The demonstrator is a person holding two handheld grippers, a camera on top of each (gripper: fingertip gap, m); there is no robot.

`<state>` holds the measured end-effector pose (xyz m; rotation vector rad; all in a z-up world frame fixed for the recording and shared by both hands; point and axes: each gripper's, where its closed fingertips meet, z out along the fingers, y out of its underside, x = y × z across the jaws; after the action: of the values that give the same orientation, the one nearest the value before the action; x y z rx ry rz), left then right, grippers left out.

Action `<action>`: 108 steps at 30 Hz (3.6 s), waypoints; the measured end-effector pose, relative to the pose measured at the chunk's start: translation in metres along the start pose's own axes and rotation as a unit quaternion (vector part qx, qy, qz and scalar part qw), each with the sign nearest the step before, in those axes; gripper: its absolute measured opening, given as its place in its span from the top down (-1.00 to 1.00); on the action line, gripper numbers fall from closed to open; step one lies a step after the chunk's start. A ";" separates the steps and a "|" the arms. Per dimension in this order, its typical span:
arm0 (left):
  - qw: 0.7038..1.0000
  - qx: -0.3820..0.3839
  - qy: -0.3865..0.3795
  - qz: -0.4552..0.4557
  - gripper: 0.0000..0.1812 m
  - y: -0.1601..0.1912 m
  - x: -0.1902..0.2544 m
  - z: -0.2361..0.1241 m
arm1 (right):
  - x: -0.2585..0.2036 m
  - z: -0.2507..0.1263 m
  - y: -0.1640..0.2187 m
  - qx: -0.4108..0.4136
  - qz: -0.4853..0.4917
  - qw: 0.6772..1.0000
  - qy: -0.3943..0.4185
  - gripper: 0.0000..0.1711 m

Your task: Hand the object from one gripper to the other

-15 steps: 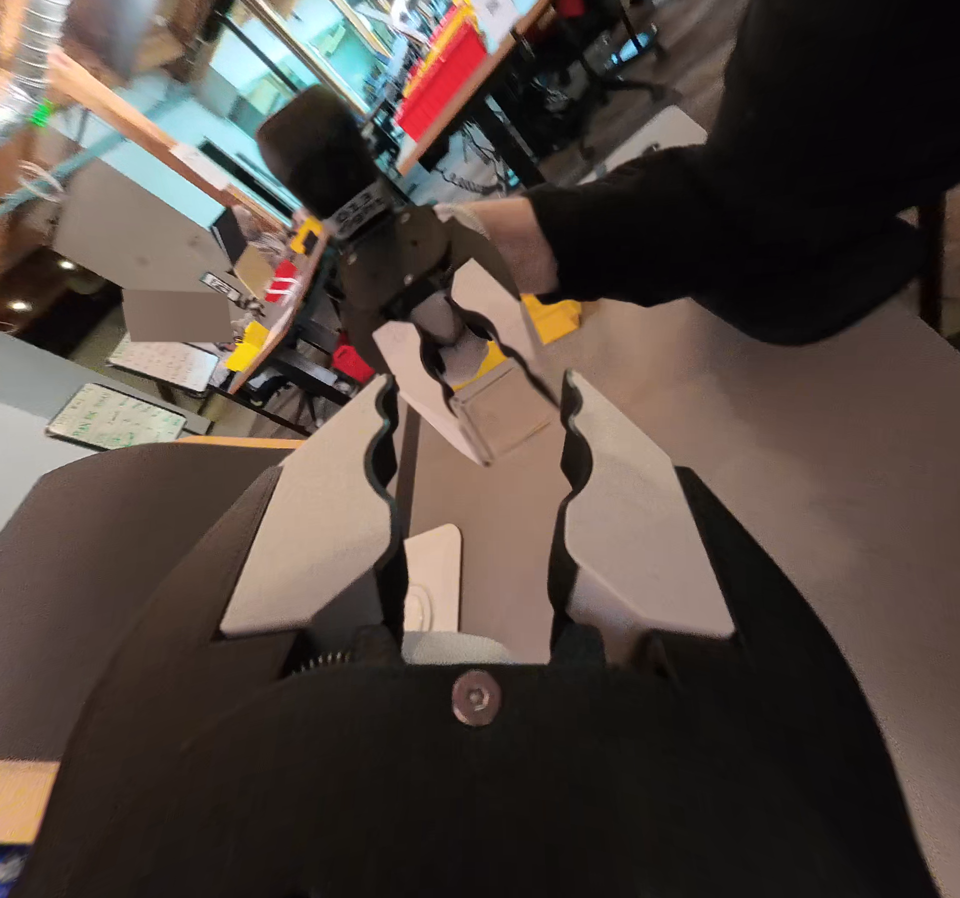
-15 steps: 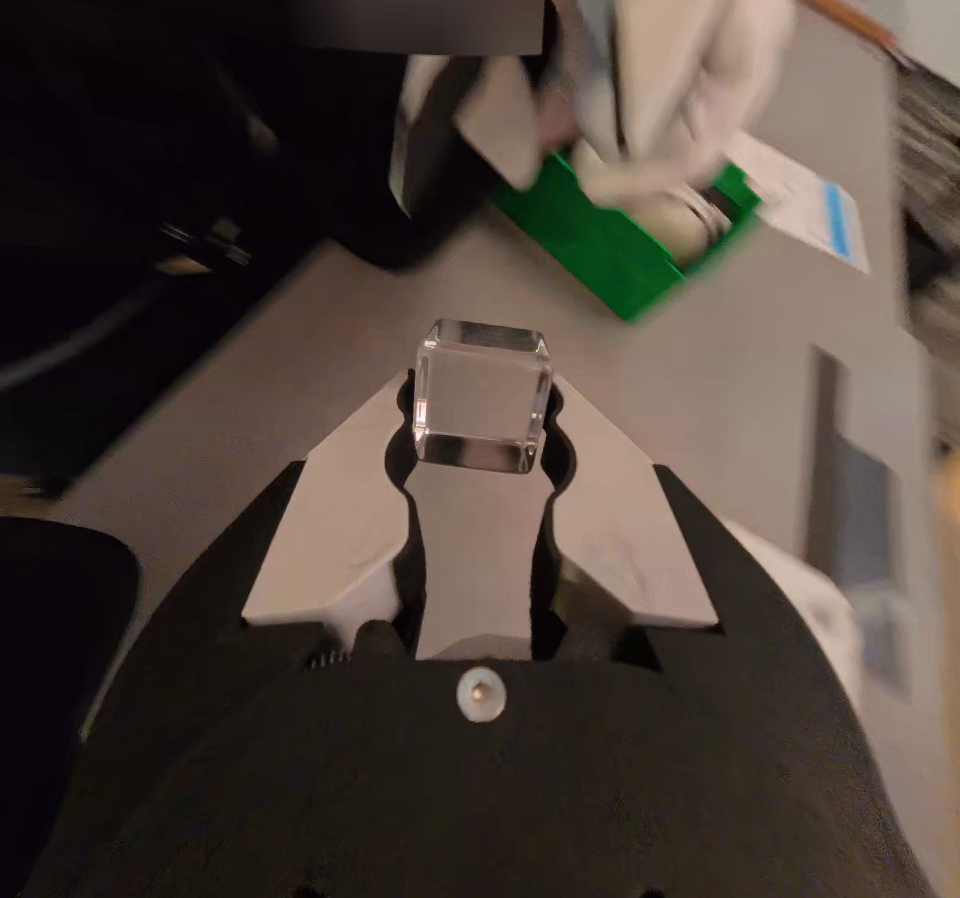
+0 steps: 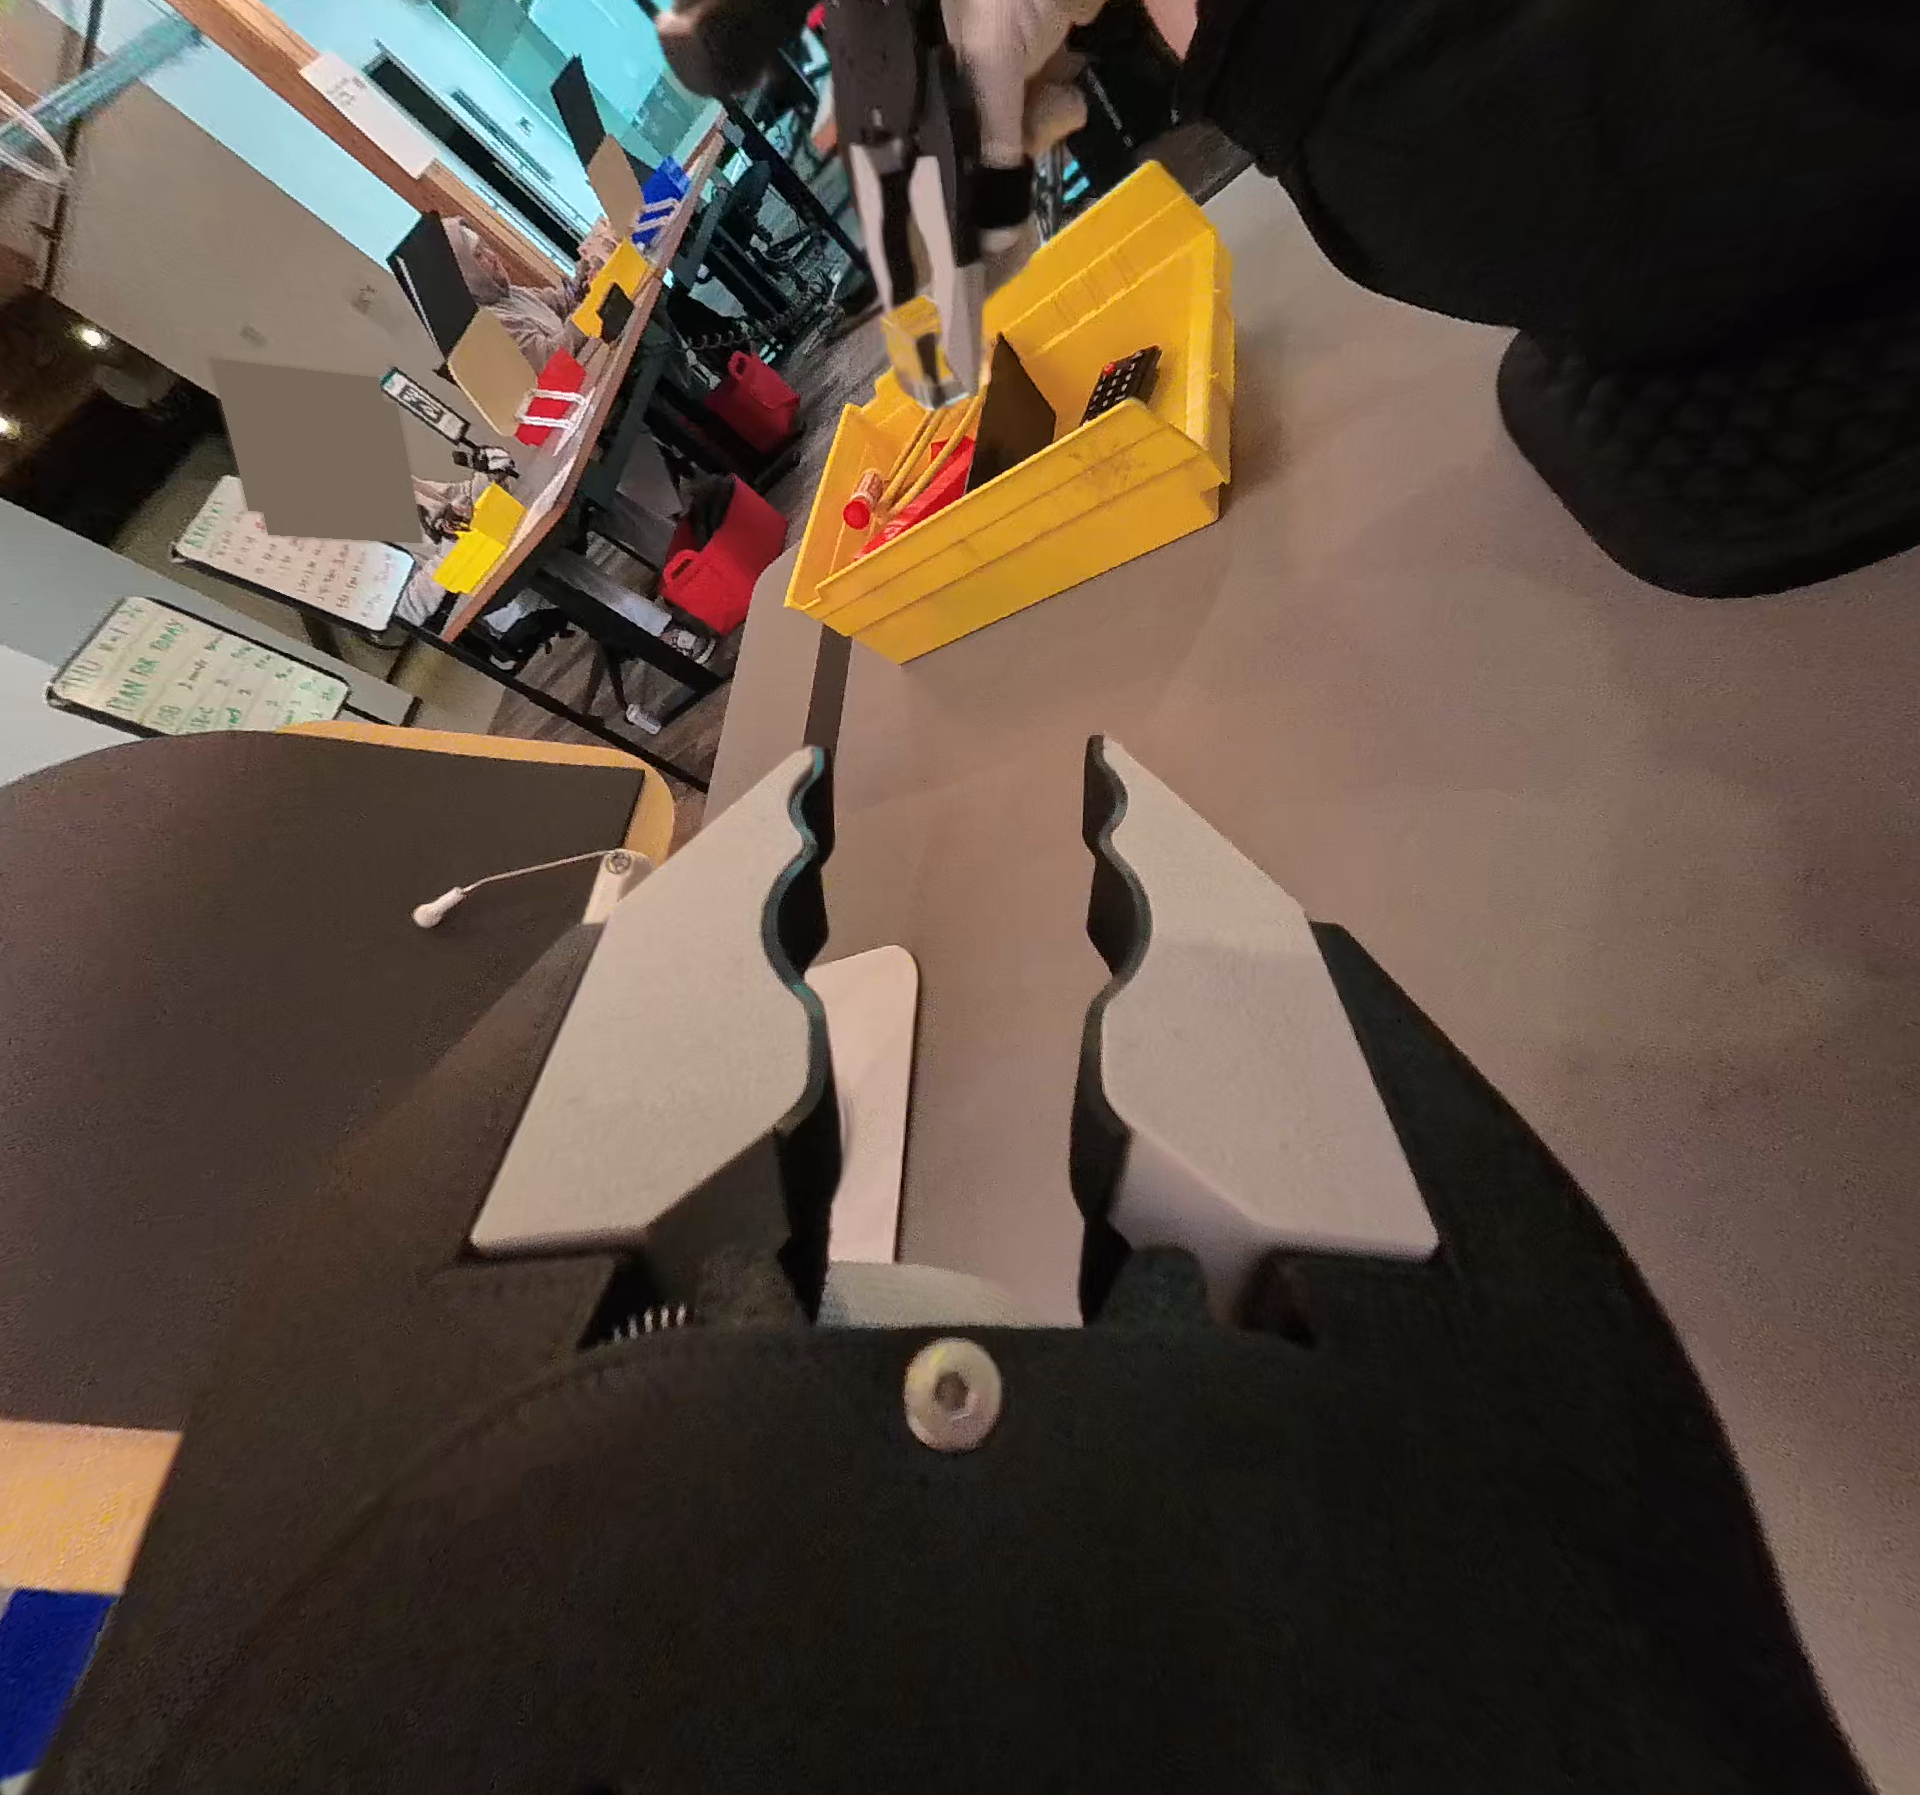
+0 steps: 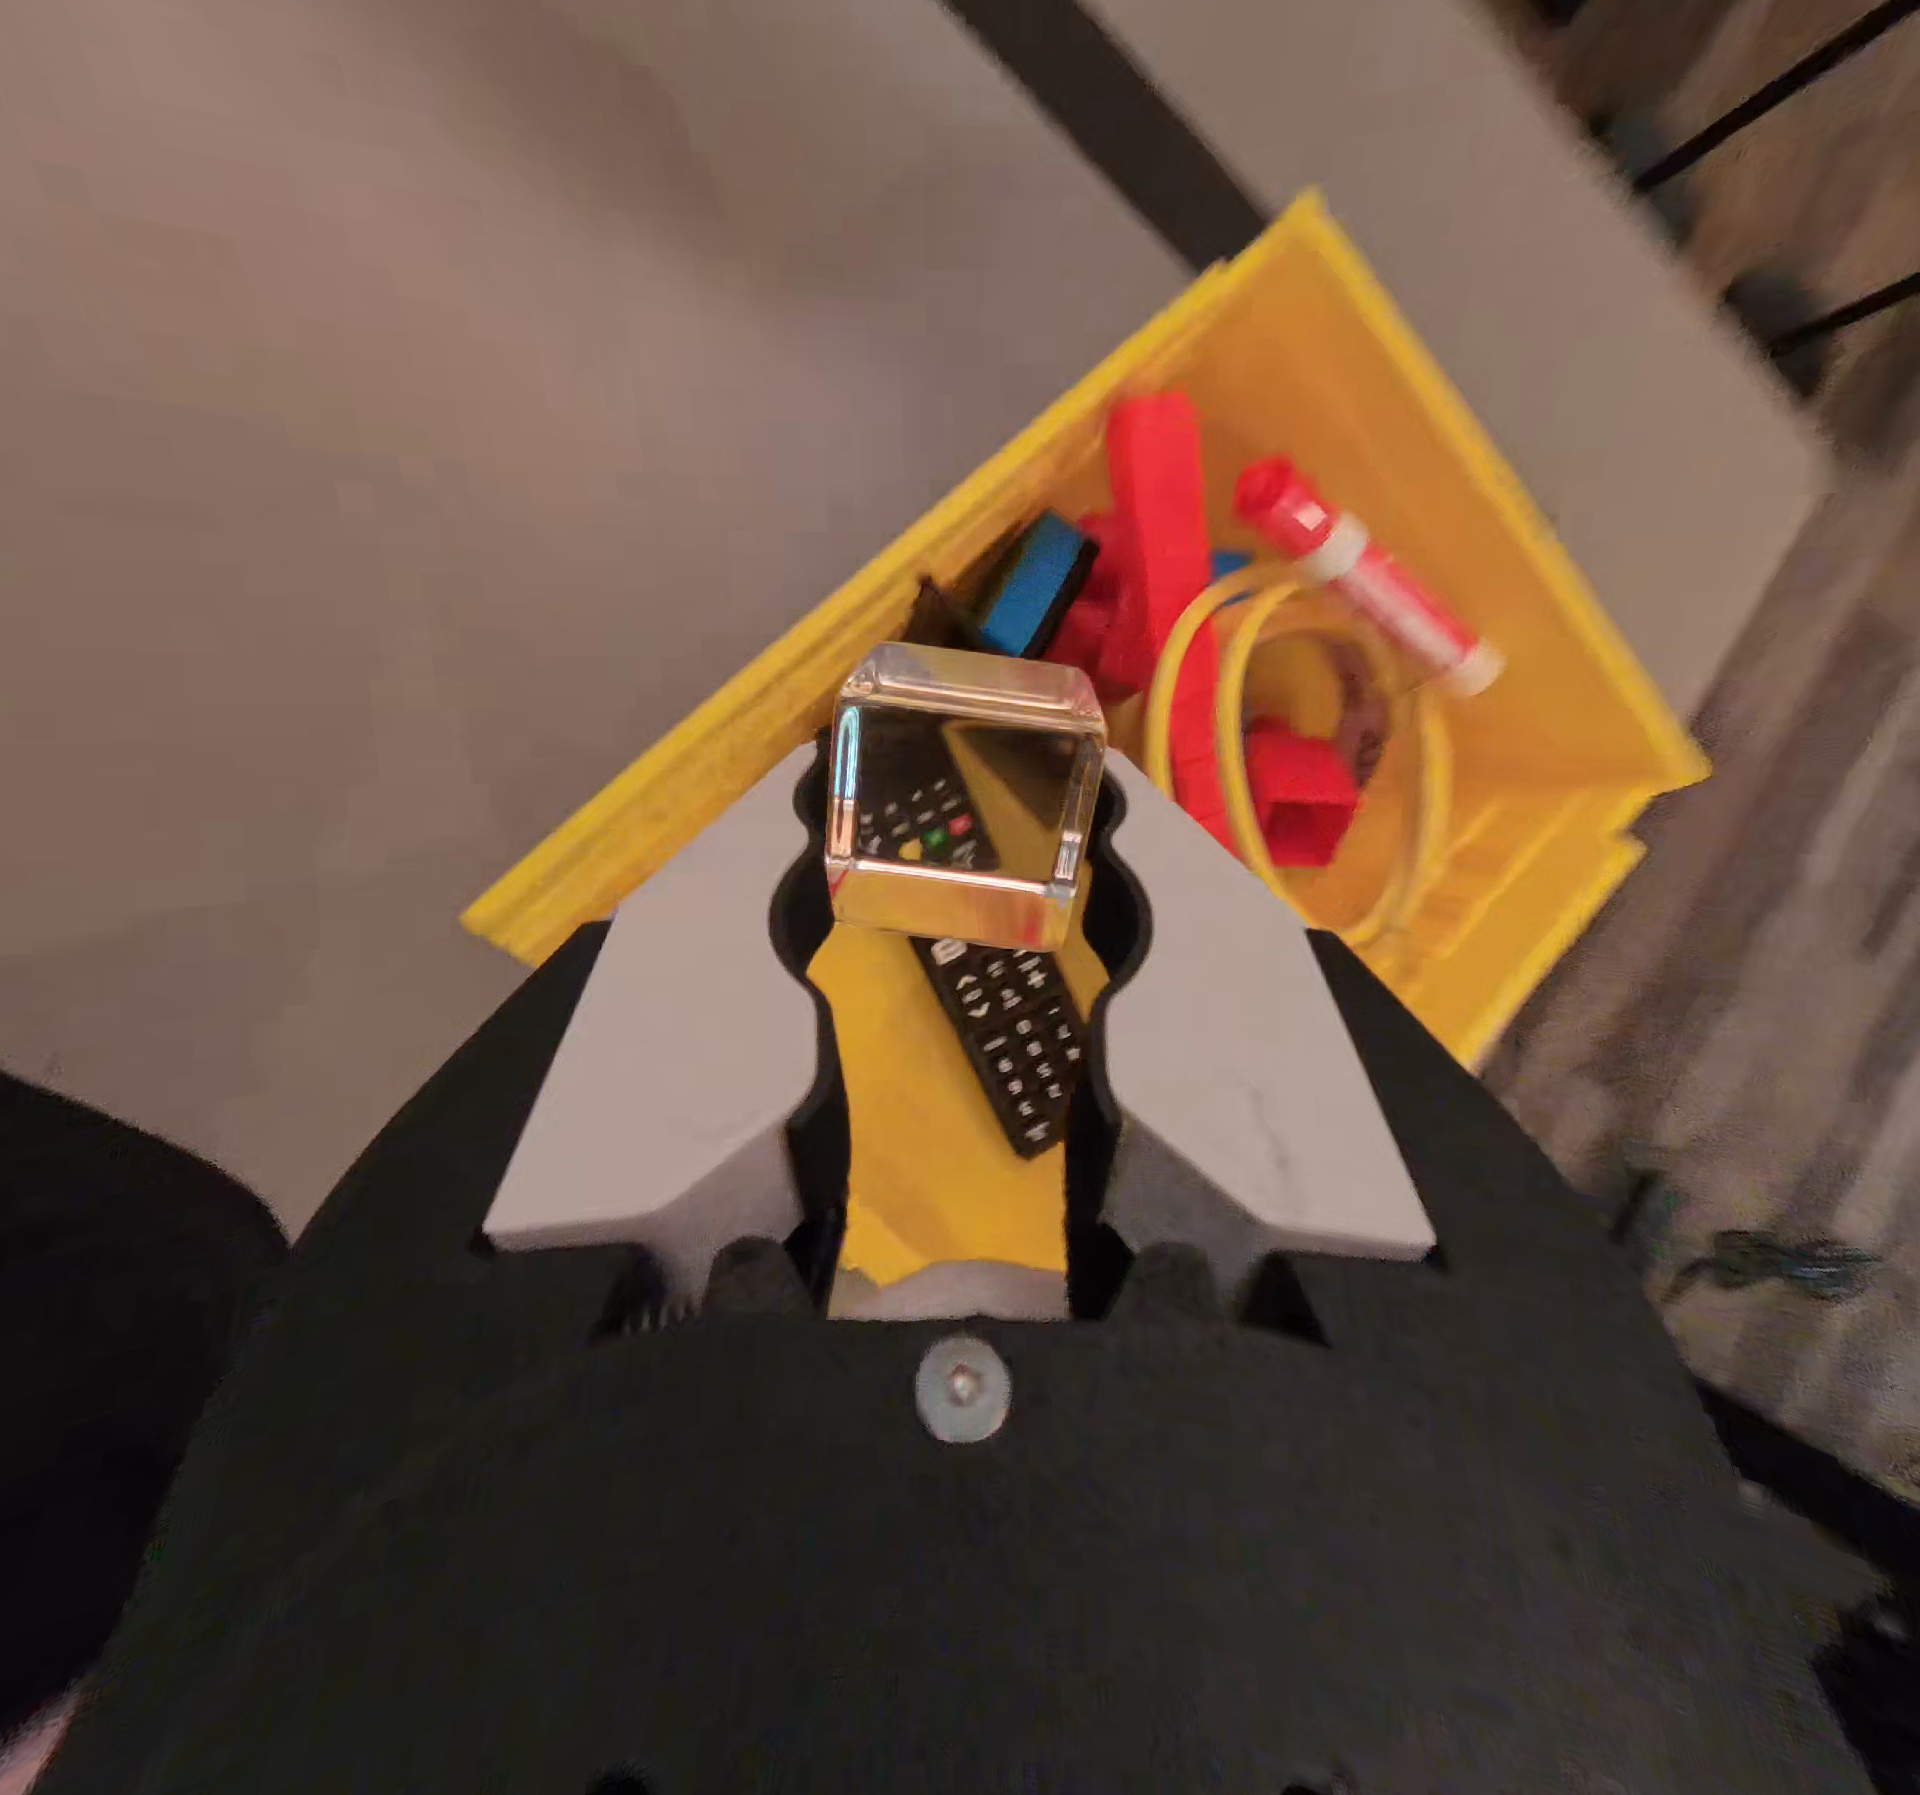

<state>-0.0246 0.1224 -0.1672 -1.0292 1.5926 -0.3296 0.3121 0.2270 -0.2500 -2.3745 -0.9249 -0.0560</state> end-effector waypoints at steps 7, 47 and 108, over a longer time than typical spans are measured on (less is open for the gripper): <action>0.999 -0.014 0.015 -0.027 0.52 0.017 0.004 0.016 | -0.024 0.068 0.034 -0.096 0.013 0.987 -0.125 0.49; 0.964 -0.129 -0.199 -0.117 0.53 0.096 -0.119 -0.043 | -0.047 0.006 -0.129 -0.042 -0.164 0.966 0.198 0.24; 0.870 -0.375 -0.017 -0.319 0.56 0.240 0.165 -0.301 | -0.350 0.184 -0.274 0.321 -0.137 0.904 -0.246 0.09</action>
<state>-0.3935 0.0421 -0.3482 -2.1639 1.3118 -0.1136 -0.1563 0.2747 -0.3478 -1.6466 -1.2654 0.6676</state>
